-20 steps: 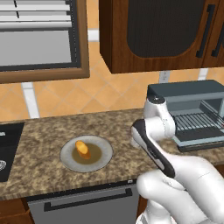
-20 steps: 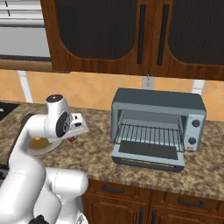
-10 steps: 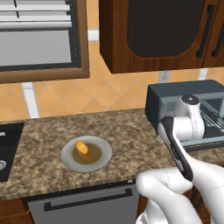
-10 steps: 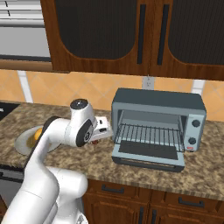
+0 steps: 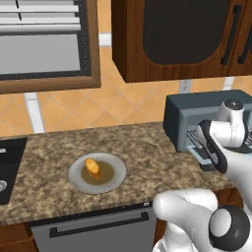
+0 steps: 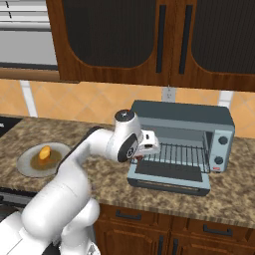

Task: Pick up the kebab skewer and baguette bread, and place them inside the toaster oven. Close the toaster oven door and start by setting the timer.

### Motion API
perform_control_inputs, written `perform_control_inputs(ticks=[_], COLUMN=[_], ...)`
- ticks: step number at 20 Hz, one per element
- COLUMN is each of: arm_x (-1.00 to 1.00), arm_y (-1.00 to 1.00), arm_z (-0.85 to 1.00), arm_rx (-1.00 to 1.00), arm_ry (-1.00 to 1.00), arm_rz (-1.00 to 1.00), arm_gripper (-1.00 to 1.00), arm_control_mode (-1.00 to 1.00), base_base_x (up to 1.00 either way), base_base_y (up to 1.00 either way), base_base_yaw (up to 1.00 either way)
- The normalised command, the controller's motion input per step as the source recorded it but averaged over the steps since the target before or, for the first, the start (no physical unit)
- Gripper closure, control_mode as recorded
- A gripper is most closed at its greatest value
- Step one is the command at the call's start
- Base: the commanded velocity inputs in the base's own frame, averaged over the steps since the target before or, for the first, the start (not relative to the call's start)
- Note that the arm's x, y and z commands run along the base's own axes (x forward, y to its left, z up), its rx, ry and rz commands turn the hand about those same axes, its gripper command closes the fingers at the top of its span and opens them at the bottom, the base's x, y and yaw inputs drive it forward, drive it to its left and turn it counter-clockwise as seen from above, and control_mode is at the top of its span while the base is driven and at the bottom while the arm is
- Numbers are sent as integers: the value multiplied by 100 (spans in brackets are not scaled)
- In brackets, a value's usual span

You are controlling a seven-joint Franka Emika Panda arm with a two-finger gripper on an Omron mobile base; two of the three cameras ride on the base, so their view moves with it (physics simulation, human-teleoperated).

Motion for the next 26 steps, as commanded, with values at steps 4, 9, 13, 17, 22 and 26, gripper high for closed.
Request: perform_control_inputs(ticks=[4,9,13,17,22,26], arm_x=[27,16,12,16,1,0], arm_y=[-19,-4,-1,0,-1,0], arm_z=[0,-5,-29,-24,-28,-16], arm_rx=[2,3,2,1,1,2], arm_ry=[0,0,0,0,0,0], arm_rz=[-6,-2,-1,-1,0,0], arm_gripper=[100,100,100,100,100,100], arm_control_mode=[-100,-100,-100,-100,-100,-100], base_base_x=[0,0,0,0,0,0], base_base_y=[0,0,0,0,0,0], base_base_yaw=[0,0,0,0,0,0])
